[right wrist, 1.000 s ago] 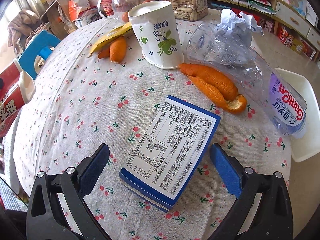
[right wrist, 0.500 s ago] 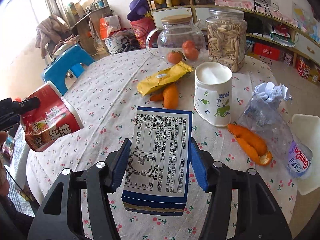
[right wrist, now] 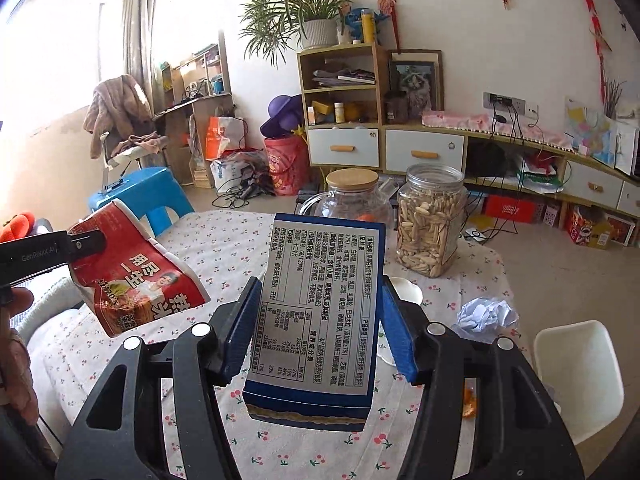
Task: Collect trash
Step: 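Lift and carry the red bag and white box toward the bin with both tools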
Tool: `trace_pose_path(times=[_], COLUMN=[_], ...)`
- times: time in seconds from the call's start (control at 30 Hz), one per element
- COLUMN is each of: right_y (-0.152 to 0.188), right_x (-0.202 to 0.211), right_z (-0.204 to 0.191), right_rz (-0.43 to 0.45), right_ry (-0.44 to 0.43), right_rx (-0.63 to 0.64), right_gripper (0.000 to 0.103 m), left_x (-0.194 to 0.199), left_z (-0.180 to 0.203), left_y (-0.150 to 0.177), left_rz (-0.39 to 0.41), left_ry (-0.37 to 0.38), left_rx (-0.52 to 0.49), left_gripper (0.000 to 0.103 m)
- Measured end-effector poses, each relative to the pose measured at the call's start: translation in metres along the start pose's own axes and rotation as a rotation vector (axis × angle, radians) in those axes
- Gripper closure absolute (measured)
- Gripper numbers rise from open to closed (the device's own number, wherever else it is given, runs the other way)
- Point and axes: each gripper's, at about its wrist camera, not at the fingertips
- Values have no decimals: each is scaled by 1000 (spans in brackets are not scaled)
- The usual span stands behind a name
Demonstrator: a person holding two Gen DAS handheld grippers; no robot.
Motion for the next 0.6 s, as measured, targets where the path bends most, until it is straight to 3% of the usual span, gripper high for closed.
trace_pose_path(times=[0.27, 0.6], right_y=[-4, -3], right_x=[12, 28], right_z=[21, 54], right_rz=[44, 71], right_ry=[66, 158], right_rx=[16, 35], right_gripper=[47, 47], left_x=[15, 18], left_z=[30, 62], left_y=[6, 14], left_rz=[80, 76], left_ry=[1, 63], left_rx=[-37, -56], left_gripper=[69, 69])
Point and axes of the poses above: each gripper's, at about its wrist camera, not at the fingertips, and x roughly against the way its jaws point, z to its right, y to its underside, and after that the axes turned 2 degrees about -x, right-handed
